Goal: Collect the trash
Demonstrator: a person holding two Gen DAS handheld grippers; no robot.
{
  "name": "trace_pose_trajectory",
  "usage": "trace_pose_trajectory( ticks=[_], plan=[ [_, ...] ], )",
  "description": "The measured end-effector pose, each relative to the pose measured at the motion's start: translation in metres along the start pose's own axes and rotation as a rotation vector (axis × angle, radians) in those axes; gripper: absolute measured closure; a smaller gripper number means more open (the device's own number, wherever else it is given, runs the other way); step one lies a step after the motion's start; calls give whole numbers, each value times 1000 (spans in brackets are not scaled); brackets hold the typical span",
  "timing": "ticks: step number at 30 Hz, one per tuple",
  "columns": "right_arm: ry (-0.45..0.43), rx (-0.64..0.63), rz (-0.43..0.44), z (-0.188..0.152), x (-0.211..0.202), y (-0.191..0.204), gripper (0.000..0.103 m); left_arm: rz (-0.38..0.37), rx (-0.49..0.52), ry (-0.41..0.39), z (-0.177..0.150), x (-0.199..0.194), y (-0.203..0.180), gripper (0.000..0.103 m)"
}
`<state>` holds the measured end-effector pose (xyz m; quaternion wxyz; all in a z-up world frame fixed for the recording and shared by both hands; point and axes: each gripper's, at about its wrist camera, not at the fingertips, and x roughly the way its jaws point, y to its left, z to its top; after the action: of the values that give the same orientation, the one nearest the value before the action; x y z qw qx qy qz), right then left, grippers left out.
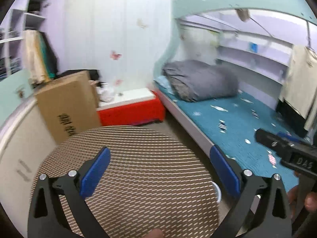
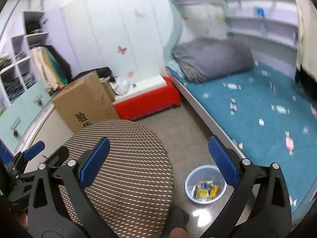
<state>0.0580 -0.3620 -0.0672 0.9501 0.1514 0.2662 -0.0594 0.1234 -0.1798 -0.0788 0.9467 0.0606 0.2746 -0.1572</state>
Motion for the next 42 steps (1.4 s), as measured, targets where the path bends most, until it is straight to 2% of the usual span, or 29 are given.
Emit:
trace_pose_trajectory(
  ticks=[3,6,13,22,36,42],
  plan=[
    [-52,-62,-13,7,-22,31,6,48,-39,-40,1,-30,24,5],
    [-98,-99,-13,13,-42,54,6,137,-65,-87,3,-59,44,5],
    [-157,-148,9,19,-70,82,6,215,-100,-141,5,-106,73,5],
    [-198,-158,14,22,-82,92,6,232,-131,-178,4,-131,82,5],
    [-223,-162,12,24,-90,96,6,223,-137,-208,3,-143,82,5],
    [-232,-163,13,23,-93,98,6,241,-134,-225,5,-147,82,5]
  ],
)
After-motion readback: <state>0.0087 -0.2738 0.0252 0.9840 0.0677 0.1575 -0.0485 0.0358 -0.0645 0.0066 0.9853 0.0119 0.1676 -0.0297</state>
